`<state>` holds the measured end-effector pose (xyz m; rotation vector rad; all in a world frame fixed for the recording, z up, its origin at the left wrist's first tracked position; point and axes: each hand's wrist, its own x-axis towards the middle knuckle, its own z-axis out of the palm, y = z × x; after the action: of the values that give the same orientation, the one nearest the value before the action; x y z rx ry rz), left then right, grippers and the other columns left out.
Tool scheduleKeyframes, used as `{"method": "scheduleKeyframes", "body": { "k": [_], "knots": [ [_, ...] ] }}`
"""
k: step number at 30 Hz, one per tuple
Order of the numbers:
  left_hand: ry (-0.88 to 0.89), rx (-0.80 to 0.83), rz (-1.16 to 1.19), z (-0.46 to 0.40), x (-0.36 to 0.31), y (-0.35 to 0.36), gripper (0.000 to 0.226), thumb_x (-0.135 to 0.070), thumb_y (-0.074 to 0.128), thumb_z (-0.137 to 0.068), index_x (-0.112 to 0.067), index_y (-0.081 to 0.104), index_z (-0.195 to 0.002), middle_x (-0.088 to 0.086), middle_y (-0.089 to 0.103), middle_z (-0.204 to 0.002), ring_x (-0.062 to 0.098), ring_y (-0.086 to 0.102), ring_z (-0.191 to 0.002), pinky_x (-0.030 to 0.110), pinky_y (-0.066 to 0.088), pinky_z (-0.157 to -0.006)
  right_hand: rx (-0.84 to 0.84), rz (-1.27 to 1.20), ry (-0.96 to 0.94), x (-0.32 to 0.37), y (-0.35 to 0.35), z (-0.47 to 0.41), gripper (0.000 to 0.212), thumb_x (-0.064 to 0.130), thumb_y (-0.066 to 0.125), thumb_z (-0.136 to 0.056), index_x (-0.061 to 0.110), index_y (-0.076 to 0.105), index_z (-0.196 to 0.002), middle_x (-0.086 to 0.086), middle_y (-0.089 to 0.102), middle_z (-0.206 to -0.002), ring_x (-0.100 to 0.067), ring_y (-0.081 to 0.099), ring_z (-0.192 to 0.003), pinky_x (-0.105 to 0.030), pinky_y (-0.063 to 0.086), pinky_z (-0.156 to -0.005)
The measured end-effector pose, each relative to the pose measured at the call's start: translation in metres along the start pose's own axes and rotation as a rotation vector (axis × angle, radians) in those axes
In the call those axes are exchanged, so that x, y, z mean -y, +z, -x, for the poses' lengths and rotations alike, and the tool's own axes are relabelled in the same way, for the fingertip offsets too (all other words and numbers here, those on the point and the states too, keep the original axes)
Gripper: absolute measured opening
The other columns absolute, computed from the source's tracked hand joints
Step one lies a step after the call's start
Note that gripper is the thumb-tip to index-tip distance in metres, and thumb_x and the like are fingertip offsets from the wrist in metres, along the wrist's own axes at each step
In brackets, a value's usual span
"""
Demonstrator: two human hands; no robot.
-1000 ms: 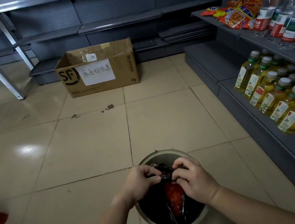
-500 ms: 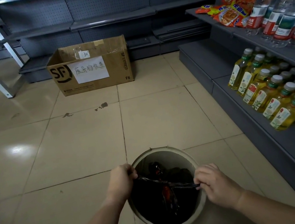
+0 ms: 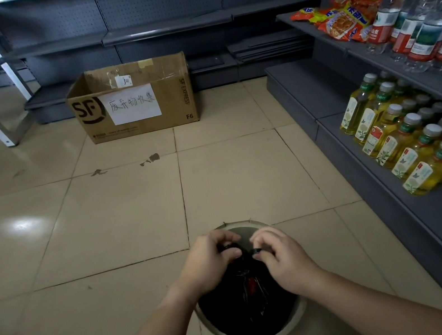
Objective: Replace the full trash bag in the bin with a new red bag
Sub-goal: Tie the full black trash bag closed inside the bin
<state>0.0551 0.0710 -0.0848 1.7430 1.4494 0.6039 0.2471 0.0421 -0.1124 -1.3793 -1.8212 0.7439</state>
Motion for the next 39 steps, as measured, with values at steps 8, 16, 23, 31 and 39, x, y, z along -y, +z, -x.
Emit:
{"method": "scheduleKeyframes", "body": {
  "k": [8, 16, 23, 31, 39],
  "knots": [
    [-0.01, 0.138, -0.027, 0.0, 0.002, -0.002, 0.02, -0.018, 0.083, -0.073, -0.026, 0.08, -0.092, -0.005, 0.077, -0.09, 0.011, 0.071, -0.088, 0.03, 0.055, -0.082, -0.023, -0.23, 0.261, 0.002, 0.017, -0.016, 0.033, 0.005, 0.081, -0.073, 0.034, 0.069, -0.061, 0.007, 0.066, -0.082, 0.001, 0.061, -0.077, -0.014, 0.045, -0.074],
    [0.003, 0.064, 0.002, 0.0, -0.003, 0.003, 0.005, -0.014, 0.076, -0.081, -0.019, 0.075, -0.08, -0.001, 0.078, -0.083, 0.015, 0.071, -0.083, 0.035, 0.056, -0.081, 0.13, -0.216, 0.252, -0.01, 0.019, -0.007, 0.041, 0.011, 0.071, -0.079, 0.048, 0.065, -0.096, 0.009, 0.064, -0.096, -0.001, 0.057, -0.069, -0.012, 0.046, -0.069],
    [0.046, 0.069, 0.044, 0.008, -0.006, -0.004, 0.021, -0.006, 0.07, -0.083, -0.024, 0.075, -0.092, -0.005, 0.076, -0.087, 0.008, 0.069, -0.082, 0.026, 0.056, -0.082, 0.207, 0.024, 0.136, -0.011, 0.037, -0.019, 0.012, 0.051, 0.066, -0.072, 0.054, 0.058, -0.064, 0.011, 0.05, -0.062, 0.004, 0.055, -0.061, -0.014, 0.034, -0.051],
    [-0.183, -0.11, 0.096, 0.028, 0.037, -0.021, 0.038, -0.014, 0.059, -0.098, -0.027, 0.059, -0.133, -0.003, 0.066, -0.129, 0.007, 0.06, -0.117, 0.024, 0.045, -0.102, 0.19, -0.047, 0.163, -0.016, 0.029, -0.011, 0.016, 0.025, 0.075, -0.086, 0.04, 0.076, -0.081, 0.019, 0.067, -0.084, 0.014, 0.061, -0.084, -0.001, 0.042, -0.07],
    [-0.381, -0.157, 0.002, 0.047, 0.077, -0.001, 0.046, -0.012, 0.053, -0.099, -0.012, 0.051, -0.145, 0.008, 0.069, -0.131, 0.022, 0.065, -0.12, 0.038, 0.049, -0.104, 0.123, -0.017, 0.114, -0.017, 0.029, -0.005, 0.037, 0.031, 0.072, -0.088, 0.061, 0.063, -0.068, 0.031, 0.063, -0.081, 0.006, 0.061, -0.077, -0.006, 0.04, -0.06]
  ]
}}
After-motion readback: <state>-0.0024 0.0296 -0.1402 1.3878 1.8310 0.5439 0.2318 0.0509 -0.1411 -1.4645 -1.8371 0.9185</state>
